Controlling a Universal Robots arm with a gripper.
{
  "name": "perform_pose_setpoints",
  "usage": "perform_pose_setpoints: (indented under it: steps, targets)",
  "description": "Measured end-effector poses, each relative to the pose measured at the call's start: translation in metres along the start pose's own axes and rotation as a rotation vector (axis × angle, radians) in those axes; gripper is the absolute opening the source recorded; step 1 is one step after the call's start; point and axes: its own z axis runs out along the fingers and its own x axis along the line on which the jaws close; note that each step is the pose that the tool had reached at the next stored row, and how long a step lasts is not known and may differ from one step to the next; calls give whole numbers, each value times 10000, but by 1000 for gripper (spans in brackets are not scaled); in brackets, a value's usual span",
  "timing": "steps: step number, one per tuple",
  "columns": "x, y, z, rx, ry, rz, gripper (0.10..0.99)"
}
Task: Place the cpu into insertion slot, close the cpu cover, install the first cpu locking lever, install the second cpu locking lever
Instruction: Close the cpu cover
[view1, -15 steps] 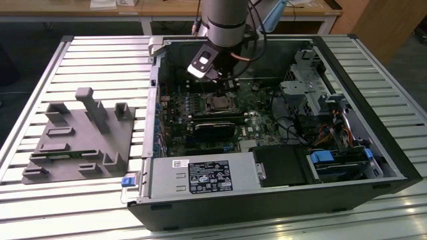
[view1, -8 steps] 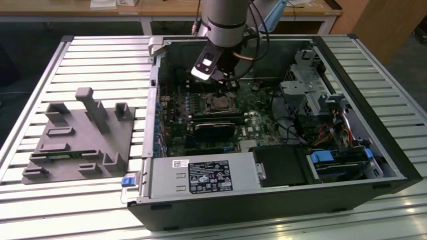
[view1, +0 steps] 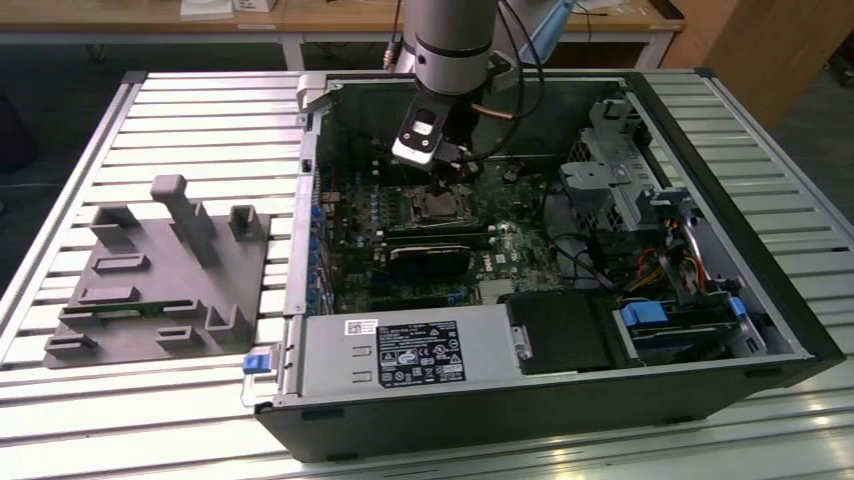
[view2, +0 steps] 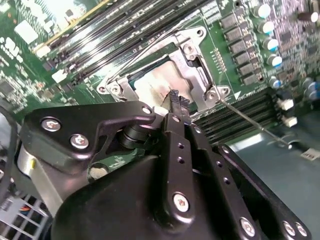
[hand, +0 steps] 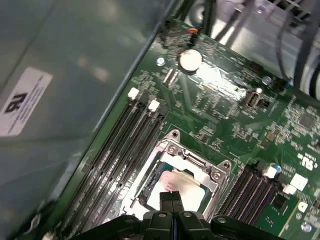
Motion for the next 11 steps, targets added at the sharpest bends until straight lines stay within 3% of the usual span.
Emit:
perform_pose_setpoints:
  steps: [11]
  targets:
    - [0, 0, 6, 90, -5, -2180, 106]
